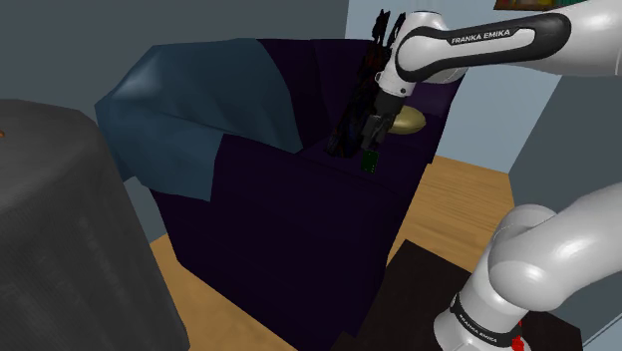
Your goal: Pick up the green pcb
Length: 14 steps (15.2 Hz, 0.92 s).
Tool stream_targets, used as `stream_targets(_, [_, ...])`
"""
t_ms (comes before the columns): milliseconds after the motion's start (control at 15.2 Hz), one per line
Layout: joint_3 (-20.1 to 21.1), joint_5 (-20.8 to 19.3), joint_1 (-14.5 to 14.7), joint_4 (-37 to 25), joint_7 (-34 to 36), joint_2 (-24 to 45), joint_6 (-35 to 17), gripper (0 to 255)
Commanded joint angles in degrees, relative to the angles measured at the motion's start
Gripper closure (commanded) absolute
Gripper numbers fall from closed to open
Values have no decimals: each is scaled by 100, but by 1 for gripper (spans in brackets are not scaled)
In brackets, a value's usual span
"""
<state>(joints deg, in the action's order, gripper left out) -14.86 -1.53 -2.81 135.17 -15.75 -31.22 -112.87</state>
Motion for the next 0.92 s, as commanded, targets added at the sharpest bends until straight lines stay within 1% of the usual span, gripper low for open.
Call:
stream_targets(0, [-193,-47,-16,-86,-272,315,-231,0])
stream_targets(264, [-591,-62,-47,-303,-844,944,-640,0])
stream_targets(462, [-885,20,-53,-544,-1300,1473,-918,0])
stream_targets(660, [-1158,200,-61,-851,-1790,2050,-1161,0])
stream_targets(858, [-1393,485,-95,-1226,-2316,2673,-1354,0])
